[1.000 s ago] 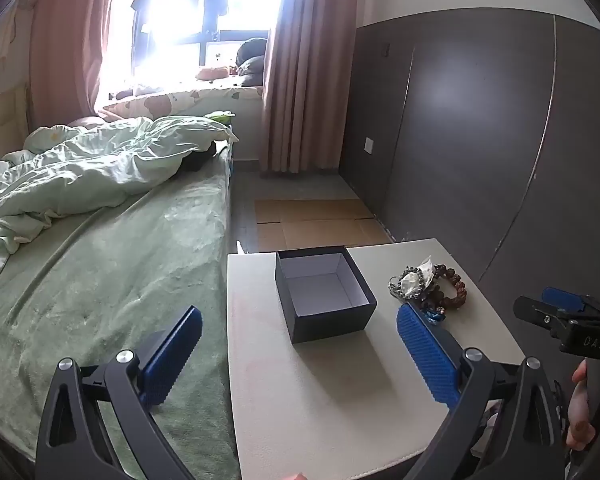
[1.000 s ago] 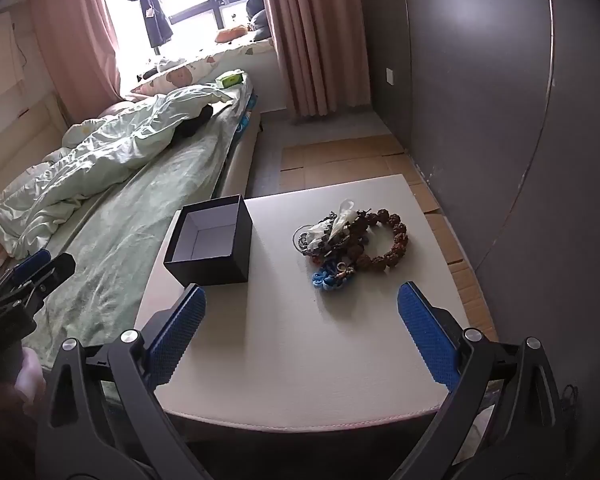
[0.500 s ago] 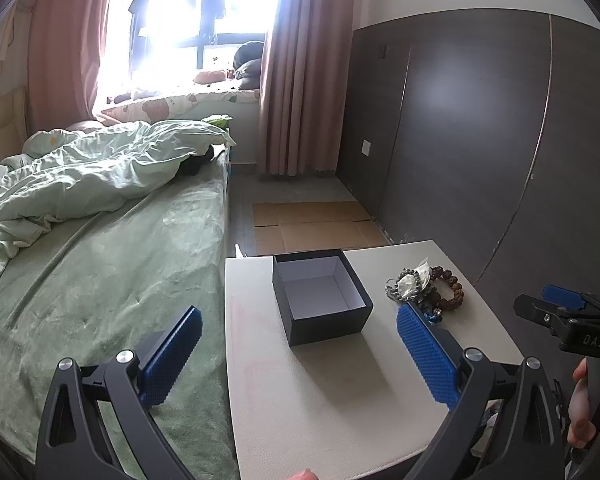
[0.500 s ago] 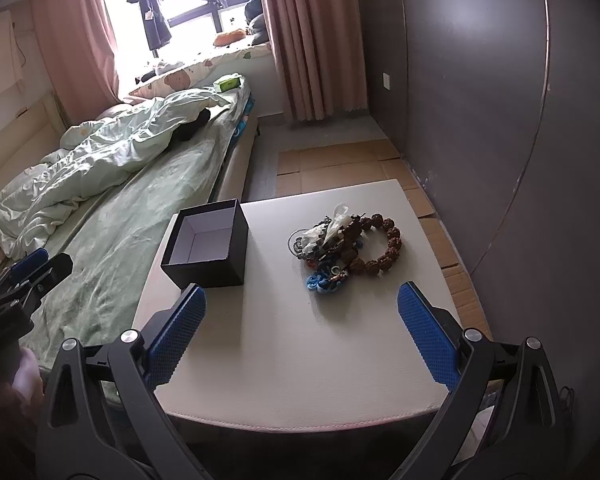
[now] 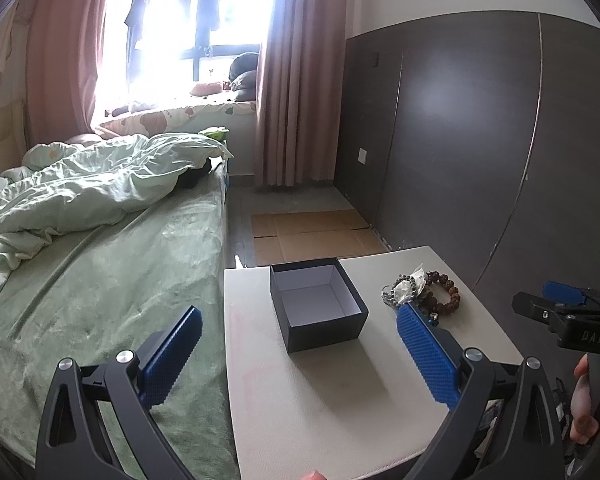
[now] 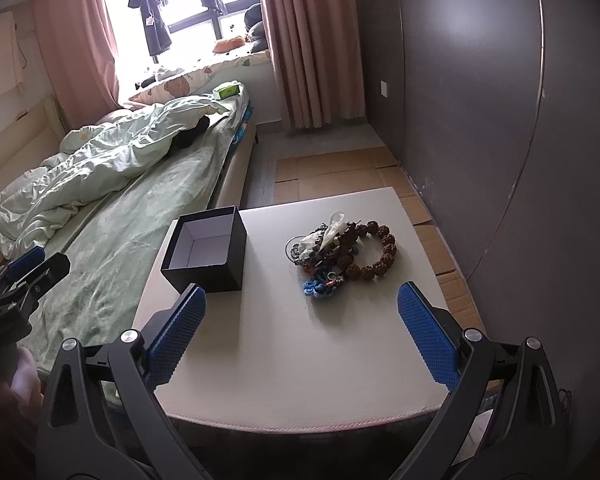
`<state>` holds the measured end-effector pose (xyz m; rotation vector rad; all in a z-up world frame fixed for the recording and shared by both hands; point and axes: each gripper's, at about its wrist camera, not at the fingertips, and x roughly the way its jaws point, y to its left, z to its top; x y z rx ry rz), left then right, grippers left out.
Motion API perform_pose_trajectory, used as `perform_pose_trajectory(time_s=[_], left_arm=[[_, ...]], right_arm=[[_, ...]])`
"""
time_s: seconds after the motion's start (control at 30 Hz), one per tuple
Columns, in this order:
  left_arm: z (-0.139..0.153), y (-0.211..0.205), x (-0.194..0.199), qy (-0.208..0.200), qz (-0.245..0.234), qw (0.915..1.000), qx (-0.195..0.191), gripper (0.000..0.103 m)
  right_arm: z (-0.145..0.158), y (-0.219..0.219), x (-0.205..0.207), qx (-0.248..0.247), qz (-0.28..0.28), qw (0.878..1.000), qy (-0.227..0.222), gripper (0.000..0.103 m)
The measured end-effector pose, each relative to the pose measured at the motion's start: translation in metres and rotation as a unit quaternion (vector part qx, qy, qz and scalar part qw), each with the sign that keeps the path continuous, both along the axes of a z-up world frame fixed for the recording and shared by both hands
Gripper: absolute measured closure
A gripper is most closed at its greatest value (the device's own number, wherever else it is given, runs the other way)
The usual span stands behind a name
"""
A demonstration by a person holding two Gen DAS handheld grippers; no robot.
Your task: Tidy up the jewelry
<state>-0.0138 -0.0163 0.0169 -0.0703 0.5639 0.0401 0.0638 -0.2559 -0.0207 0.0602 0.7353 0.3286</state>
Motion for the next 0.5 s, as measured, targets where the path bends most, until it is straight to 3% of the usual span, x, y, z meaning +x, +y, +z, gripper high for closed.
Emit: perform_pose_trajectory(time_s=[0.5], left_arm=[[-0.0017,-0.0023,0.0007,0.000,-0.003,1.0000,0.001,0.008]], right_arm=[[-0.0024,0.0008,-0.0023,-0.005,-0.004,1.000,-0.002,0.007]])
